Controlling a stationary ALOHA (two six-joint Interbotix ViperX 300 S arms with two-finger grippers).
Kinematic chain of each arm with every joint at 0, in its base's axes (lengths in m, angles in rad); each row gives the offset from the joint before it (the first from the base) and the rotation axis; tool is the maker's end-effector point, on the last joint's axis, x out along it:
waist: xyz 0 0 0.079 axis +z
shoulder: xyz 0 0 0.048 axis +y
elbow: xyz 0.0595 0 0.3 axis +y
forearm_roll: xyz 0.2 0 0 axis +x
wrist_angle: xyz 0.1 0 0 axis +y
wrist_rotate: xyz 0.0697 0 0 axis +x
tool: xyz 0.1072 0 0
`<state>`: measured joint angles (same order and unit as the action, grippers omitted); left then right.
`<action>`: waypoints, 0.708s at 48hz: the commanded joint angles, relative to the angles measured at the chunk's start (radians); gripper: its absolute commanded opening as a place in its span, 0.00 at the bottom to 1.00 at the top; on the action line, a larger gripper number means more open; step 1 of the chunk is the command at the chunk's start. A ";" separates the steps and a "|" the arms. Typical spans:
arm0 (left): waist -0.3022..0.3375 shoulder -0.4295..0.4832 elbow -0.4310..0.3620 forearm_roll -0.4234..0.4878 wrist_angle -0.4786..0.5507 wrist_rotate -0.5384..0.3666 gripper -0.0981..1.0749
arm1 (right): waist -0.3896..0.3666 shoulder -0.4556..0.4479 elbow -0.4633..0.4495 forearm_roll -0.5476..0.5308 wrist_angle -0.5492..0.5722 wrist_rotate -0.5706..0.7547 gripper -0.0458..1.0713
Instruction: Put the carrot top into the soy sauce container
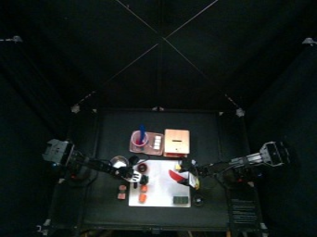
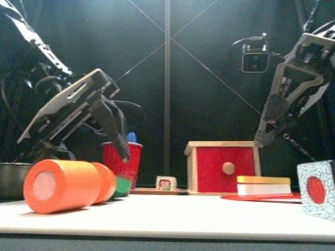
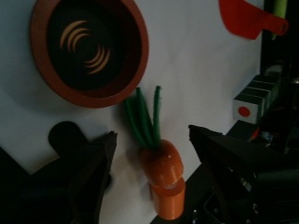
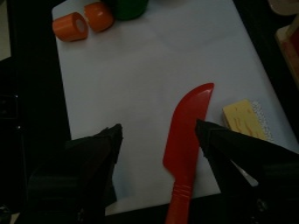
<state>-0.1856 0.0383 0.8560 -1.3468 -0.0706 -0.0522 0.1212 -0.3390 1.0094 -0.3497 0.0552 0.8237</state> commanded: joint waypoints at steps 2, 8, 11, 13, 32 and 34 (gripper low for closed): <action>-0.002 0.006 -0.026 0.006 -0.020 0.005 0.92 | 0.000 -0.008 -0.015 -0.002 -0.006 -0.003 0.91; -0.002 0.008 -0.037 0.020 -0.035 0.005 0.92 | 0.000 -0.002 -0.011 -0.002 -0.006 0.000 0.91; -0.002 0.011 -0.041 0.029 -0.037 0.002 0.91 | 0.002 0.002 -0.011 -0.002 -0.006 0.002 0.91; -0.002 0.015 -0.046 0.032 -0.037 0.005 0.90 | 0.002 0.003 -0.011 -0.002 -0.008 0.002 0.91; 0.000 0.037 -0.055 0.035 -0.031 0.005 0.67 | 0.002 0.008 -0.009 -0.002 -0.006 0.006 0.91; 0.002 0.034 -0.055 0.035 -0.029 0.005 0.64 | 0.002 0.009 -0.009 -0.002 -0.006 0.006 0.91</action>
<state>-0.1871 0.0859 0.8191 -1.3146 -0.0982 -0.0522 0.1212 -0.3206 1.0094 -0.3497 0.0552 0.8283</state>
